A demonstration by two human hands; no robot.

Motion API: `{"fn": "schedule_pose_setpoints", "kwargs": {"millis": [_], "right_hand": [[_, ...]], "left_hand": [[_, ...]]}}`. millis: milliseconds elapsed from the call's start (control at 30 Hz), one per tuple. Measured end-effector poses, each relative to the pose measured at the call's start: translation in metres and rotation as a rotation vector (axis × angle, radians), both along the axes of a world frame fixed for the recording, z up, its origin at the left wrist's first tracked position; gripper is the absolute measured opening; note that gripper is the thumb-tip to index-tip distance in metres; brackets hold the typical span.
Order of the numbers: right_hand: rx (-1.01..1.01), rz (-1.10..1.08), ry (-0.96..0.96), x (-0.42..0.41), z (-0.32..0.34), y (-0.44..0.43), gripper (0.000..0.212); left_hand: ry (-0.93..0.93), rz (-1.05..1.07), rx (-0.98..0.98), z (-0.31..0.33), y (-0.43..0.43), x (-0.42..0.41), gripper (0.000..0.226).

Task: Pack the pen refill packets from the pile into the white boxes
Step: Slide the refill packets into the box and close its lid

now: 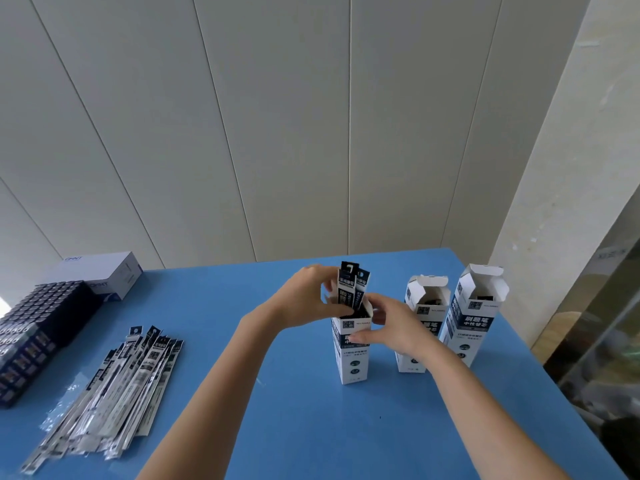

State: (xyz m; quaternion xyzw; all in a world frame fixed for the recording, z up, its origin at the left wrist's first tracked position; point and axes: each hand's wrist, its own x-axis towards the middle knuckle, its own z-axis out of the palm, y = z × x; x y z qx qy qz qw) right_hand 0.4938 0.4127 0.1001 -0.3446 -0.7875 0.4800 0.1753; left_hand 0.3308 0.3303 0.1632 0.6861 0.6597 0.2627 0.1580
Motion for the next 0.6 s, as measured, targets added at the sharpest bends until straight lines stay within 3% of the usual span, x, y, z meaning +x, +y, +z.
{"fn": "schedule_pose_setpoints", "kwargs": {"millis": [100, 233, 367, 500, 600], "right_hand": [[-0.005, -0.005, -0.010, 0.000, 0.000, 0.001, 0.052], [-0.037, -0.001, 0.000, -0.002, 0.001, -0.001, 0.052], [-0.078, -0.030, 0.057, -0.002, -0.002, -0.005, 0.048], [-0.079, -0.063, 0.078, -0.001, -0.003, -0.009, 0.045], [-0.085, -0.086, 0.104, -0.001, -0.006, -0.011, 0.046]], "left_hand": [[-0.139, -0.031, 0.065, 0.011, 0.001, 0.004, 0.023], [-0.019, 0.030, 0.032, 0.009, 0.008, 0.005, 0.009], [0.049, 0.010, -0.053, 0.000, 0.009, 0.004, 0.009], [-0.015, 0.012, -0.011, 0.008, 0.008, 0.001, 0.015], [0.082, -0.010, -0.060, 0.011, 0.011, 0.006, 0.013]]}}
